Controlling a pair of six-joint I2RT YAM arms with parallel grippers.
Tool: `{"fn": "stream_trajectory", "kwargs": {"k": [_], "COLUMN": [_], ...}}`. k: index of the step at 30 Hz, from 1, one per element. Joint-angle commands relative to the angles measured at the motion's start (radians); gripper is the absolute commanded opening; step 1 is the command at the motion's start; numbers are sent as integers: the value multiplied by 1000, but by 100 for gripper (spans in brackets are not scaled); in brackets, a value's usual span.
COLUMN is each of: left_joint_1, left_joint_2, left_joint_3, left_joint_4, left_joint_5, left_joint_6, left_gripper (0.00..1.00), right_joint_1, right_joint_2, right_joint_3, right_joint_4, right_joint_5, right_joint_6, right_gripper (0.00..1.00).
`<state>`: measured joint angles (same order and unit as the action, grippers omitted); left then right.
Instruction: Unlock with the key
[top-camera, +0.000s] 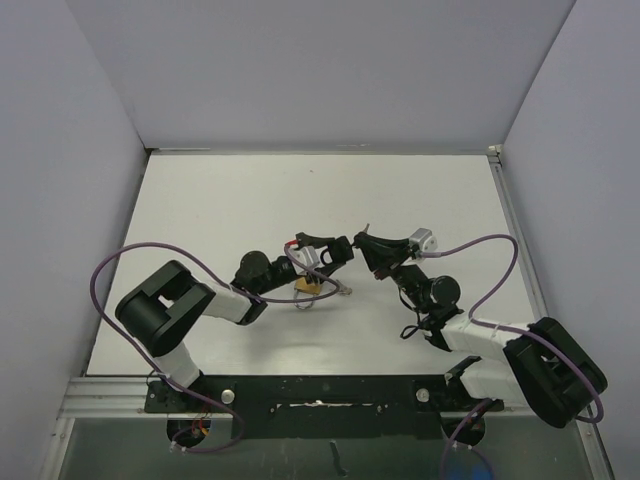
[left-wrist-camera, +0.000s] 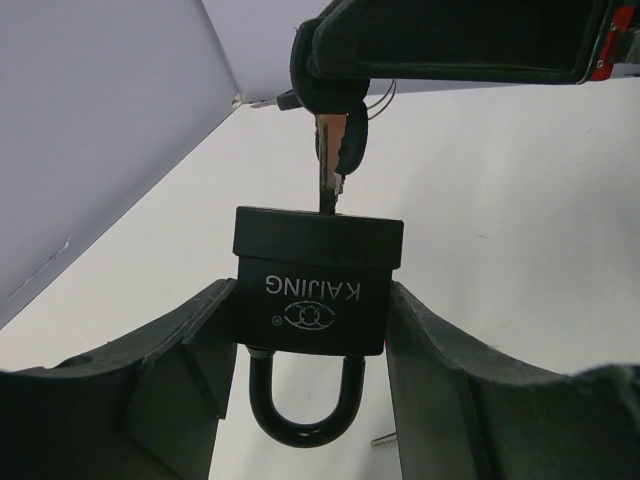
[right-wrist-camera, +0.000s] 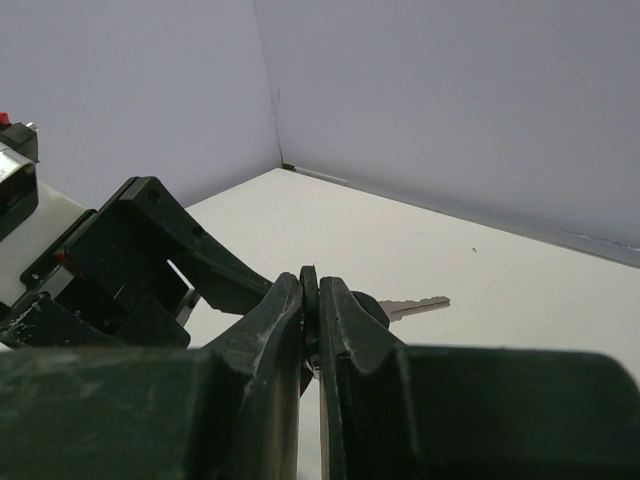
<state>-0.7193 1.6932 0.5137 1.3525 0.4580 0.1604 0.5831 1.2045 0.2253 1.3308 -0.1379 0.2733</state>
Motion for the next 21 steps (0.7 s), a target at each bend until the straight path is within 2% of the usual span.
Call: {"fn": "stream_trajectory", "kwargs": {"k": [1,21], "left_joint_1": [-4,-17], "left_joint_2": [-1,-8], "left_joint_3": [67,76], "left_joint_4": [162,162], "left_joint_5": [0,0], "left_joint_6": [-13,-4], "left_gripper": [0,0], "right_joint_1": [1,3], "right_joint_2": [13,51], "right_joint_3": [19,29], "right_joint_4": [105,109], "right_joint_5": [-15,47], "right_joint_6": [24,103], "right_gripper": [0,0]}}
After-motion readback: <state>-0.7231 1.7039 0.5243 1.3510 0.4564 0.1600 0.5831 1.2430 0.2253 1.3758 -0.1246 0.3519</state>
